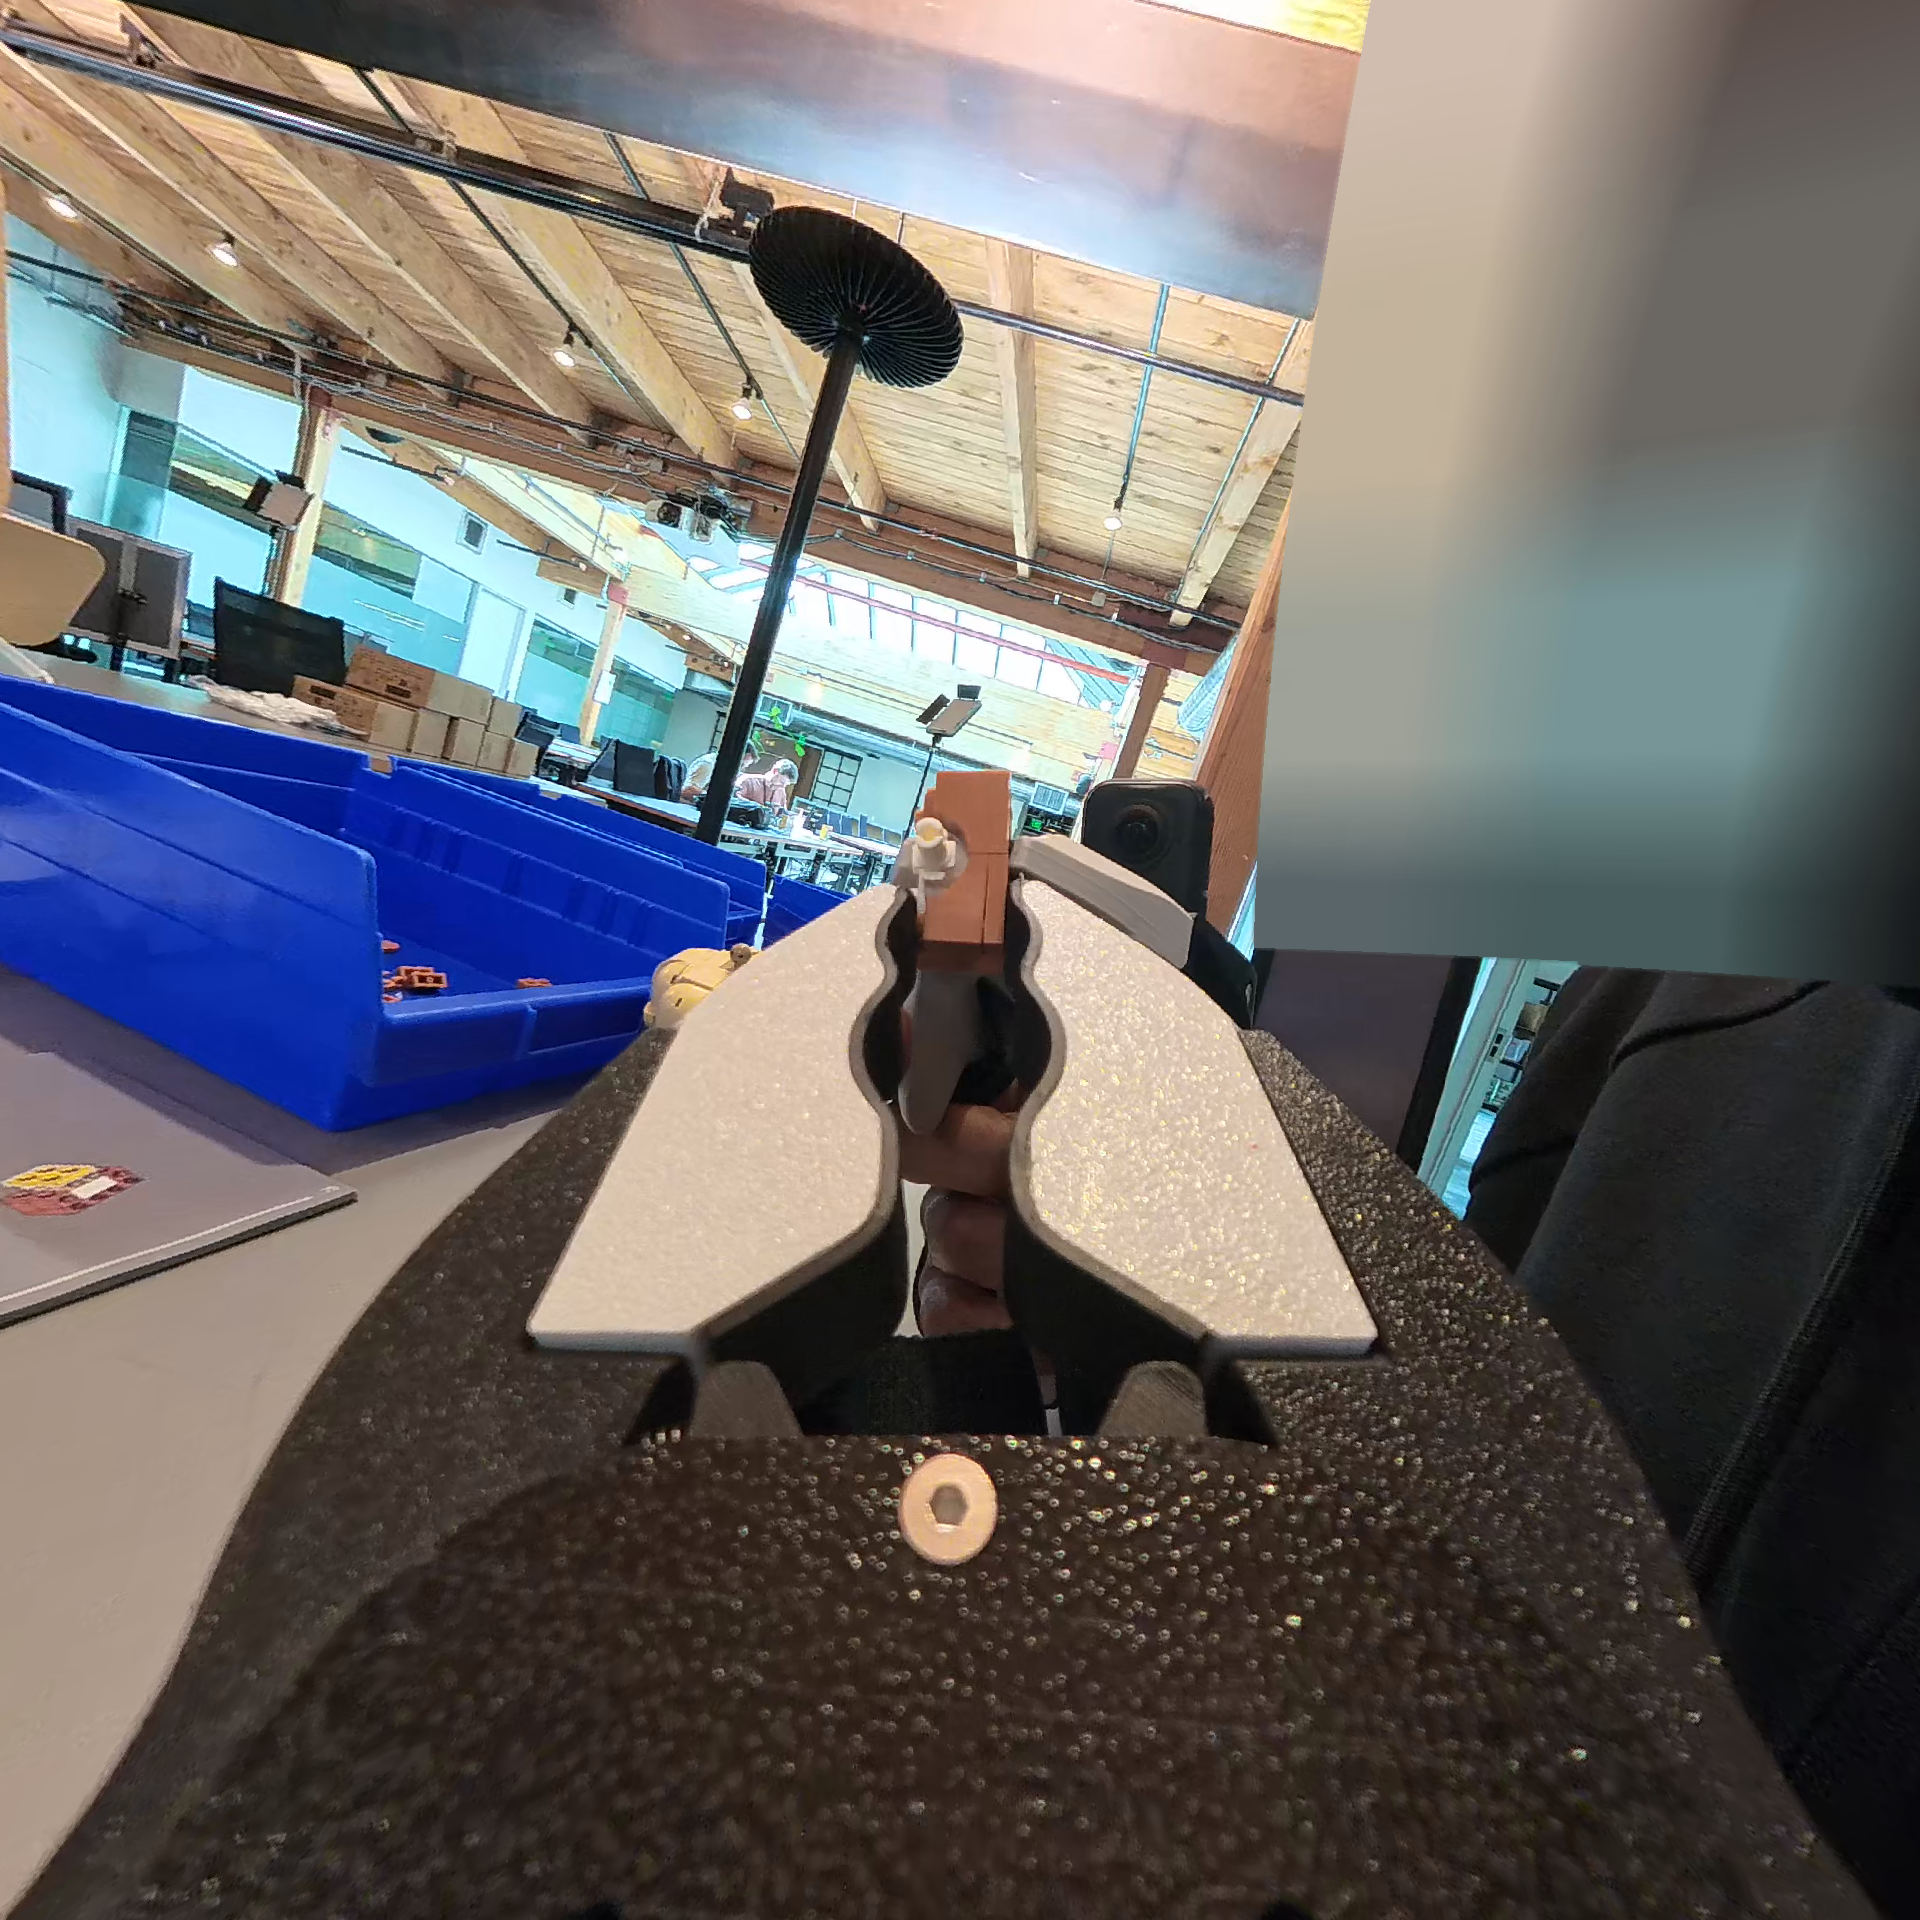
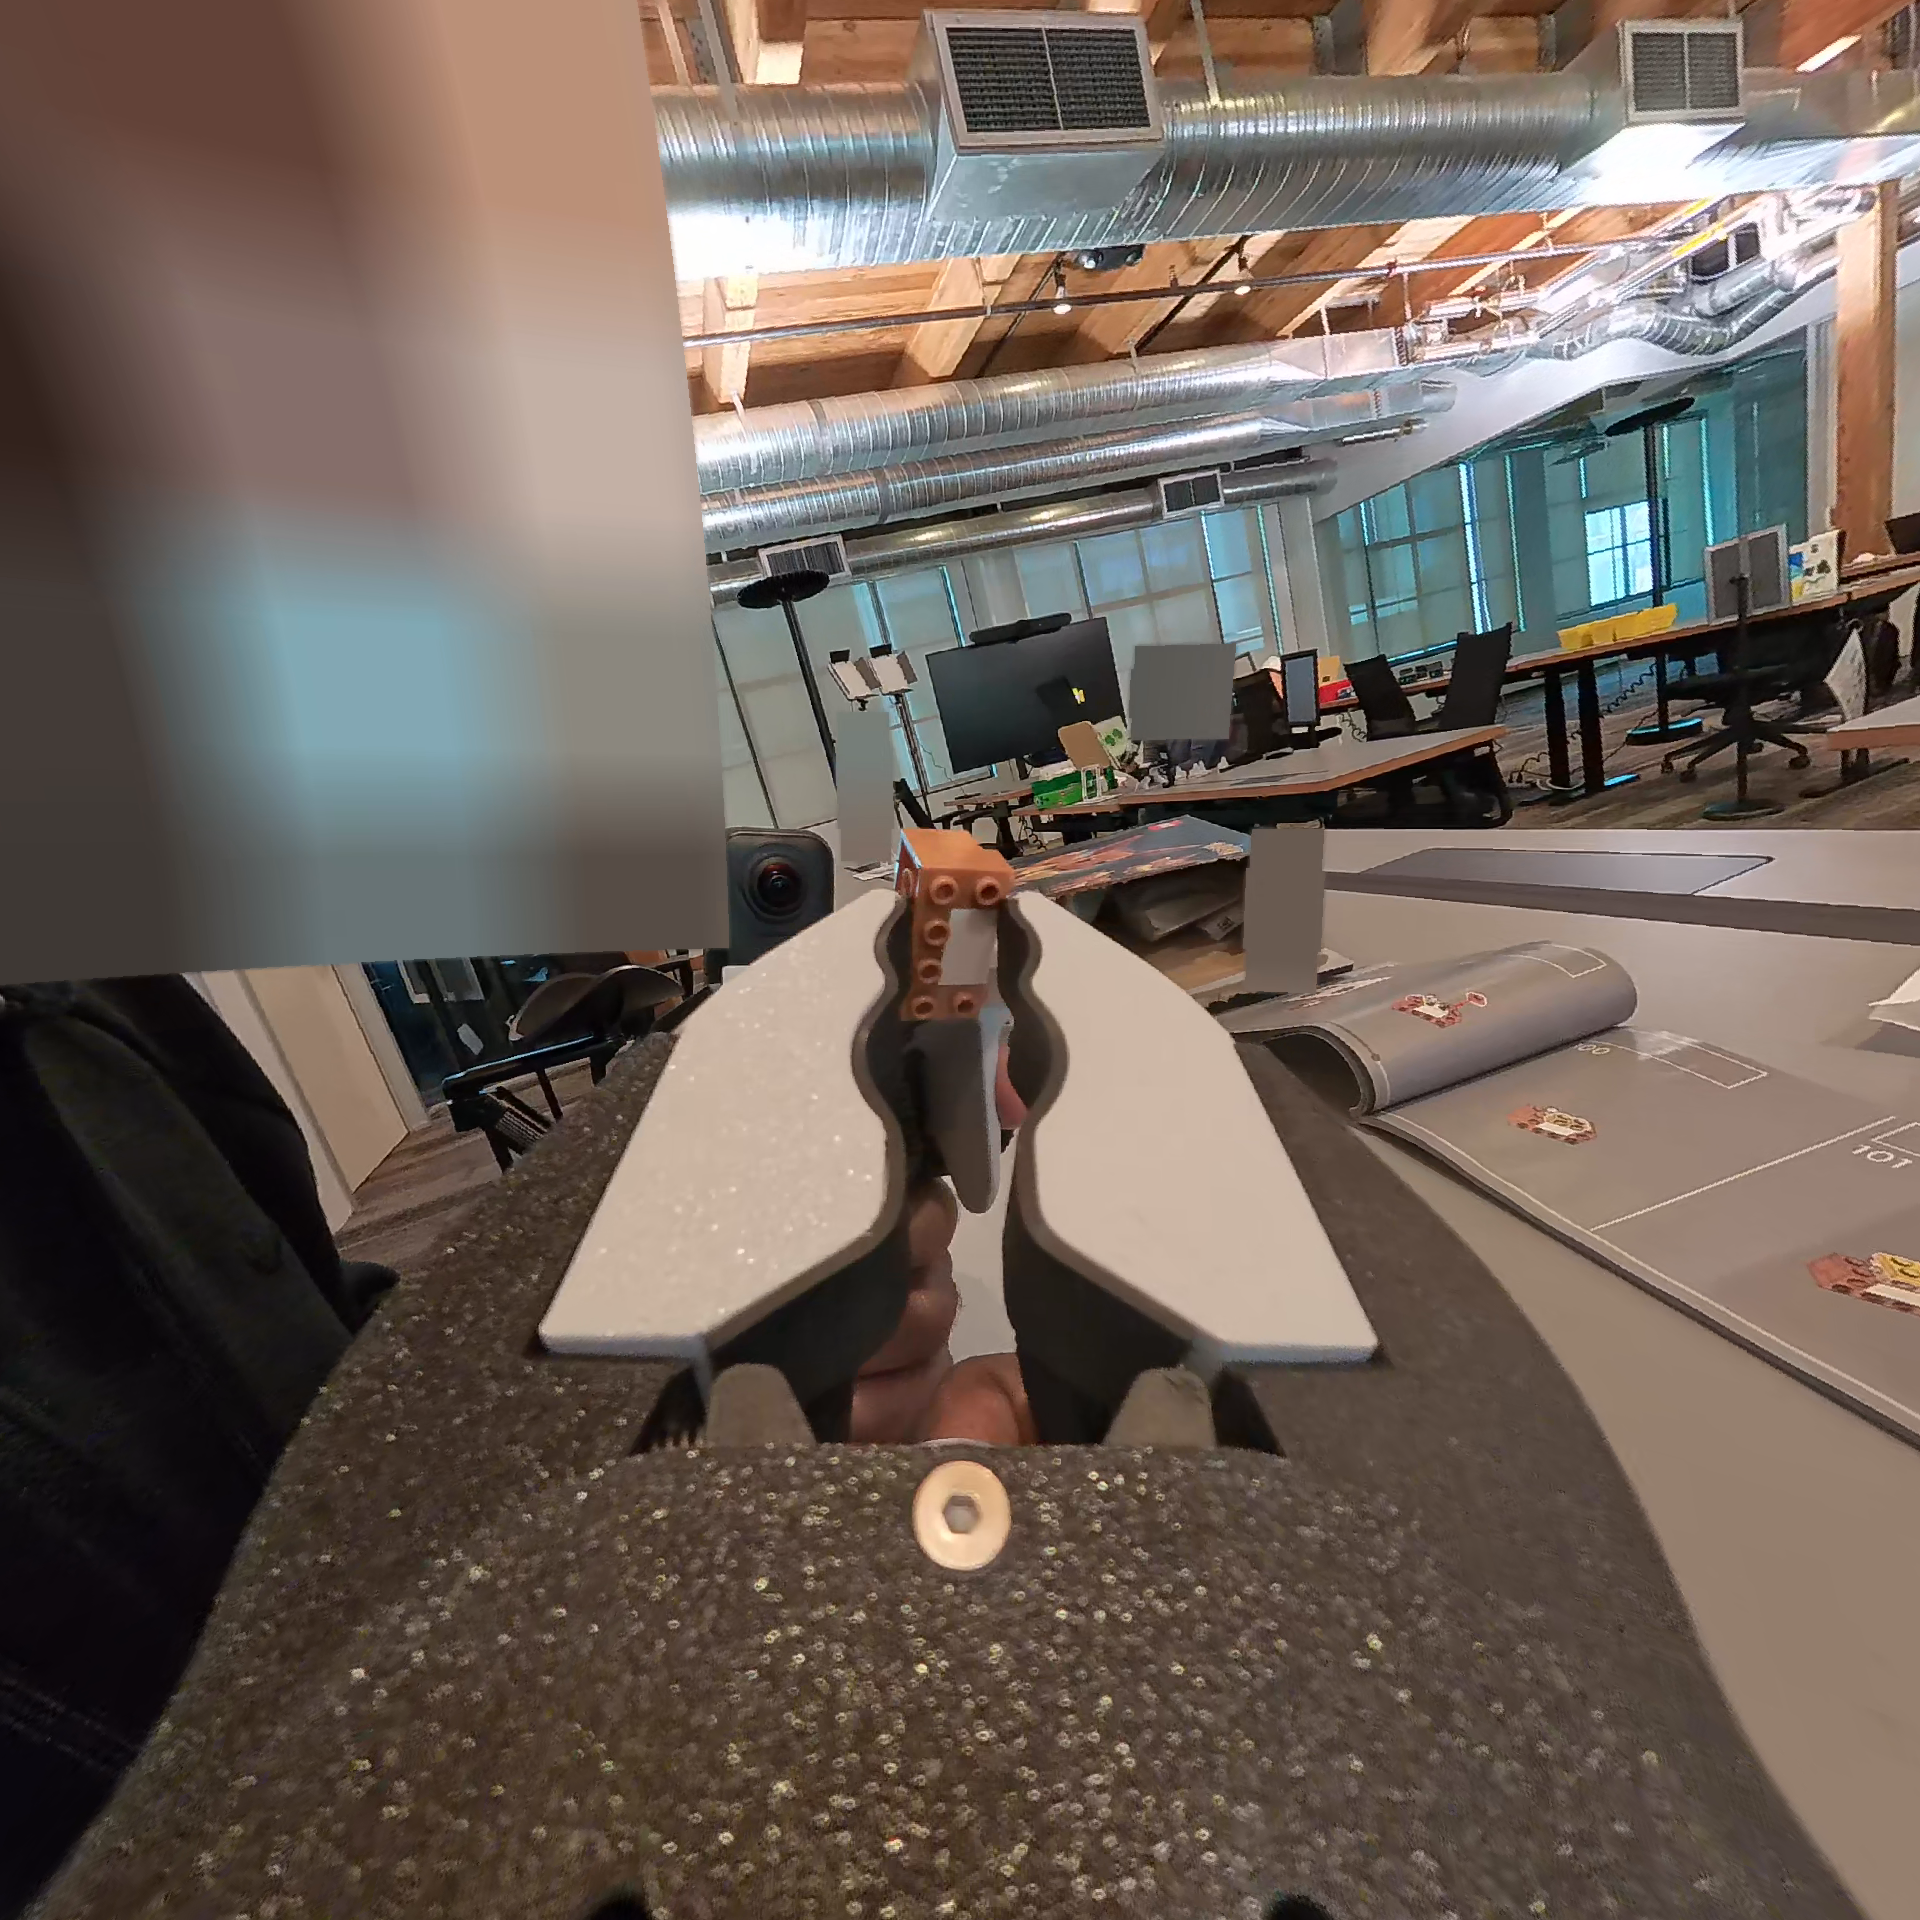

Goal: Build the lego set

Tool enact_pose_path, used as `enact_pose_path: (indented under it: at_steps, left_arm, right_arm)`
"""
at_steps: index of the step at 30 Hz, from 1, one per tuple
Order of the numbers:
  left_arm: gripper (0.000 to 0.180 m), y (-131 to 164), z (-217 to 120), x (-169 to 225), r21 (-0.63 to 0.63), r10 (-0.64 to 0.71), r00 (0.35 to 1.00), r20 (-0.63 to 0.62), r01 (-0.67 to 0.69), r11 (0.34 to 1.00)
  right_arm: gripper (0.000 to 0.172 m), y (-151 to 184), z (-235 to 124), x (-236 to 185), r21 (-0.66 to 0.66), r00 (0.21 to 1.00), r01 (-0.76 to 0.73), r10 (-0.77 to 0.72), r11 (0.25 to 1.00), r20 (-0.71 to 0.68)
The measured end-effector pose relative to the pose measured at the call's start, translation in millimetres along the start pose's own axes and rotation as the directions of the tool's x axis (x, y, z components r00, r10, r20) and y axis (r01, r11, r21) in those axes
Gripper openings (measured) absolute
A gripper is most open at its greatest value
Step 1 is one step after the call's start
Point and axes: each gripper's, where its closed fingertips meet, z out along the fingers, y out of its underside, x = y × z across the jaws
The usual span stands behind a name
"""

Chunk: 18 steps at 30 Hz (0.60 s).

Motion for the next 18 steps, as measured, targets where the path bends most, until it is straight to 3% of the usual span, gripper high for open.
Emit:
enact_pose_path:
  at_steps: [6,8,10,14,18]
  left_arm:
    - [0.015,-3,-2,1,-0.004,0.057,0.998,0.009,-0.057,0.998]
    - [0.015,-8,-7,2,-0.026,0.145,0.989,0.016,-0.144,0.989]
    - [0.015,-9,-16,-2,-0.101,0.275,0.960,0.043,-0.270,0.958]
    - [0.015,4,-32,-16,-0.333,0.552,0.834,0.013,-0.517,0.789]
    - [0.015,23,-43,-22,-0.480,0.722,0.682,-0.119,-0.676,0.560]
  right_arm:
    - [0.019,-1,0,-2,0.012,0.999,-0.015,0.015,1.000,0.040]
    - [0.036,4,-4,3,-0.059,0.999,0.029,-0.026,0.998,0.045]
    - [0.039,12,-13,13,-0.165,0.990,0.144,-0.141,0.976,0.030]
    - [0.040,30,-18,17,-0.343,0.887,0.459,-0.448,0.820,0.114]
    - [0.039,44,-11,7,-0.393,0.770,0.637,-0.579,0.663,0.270]
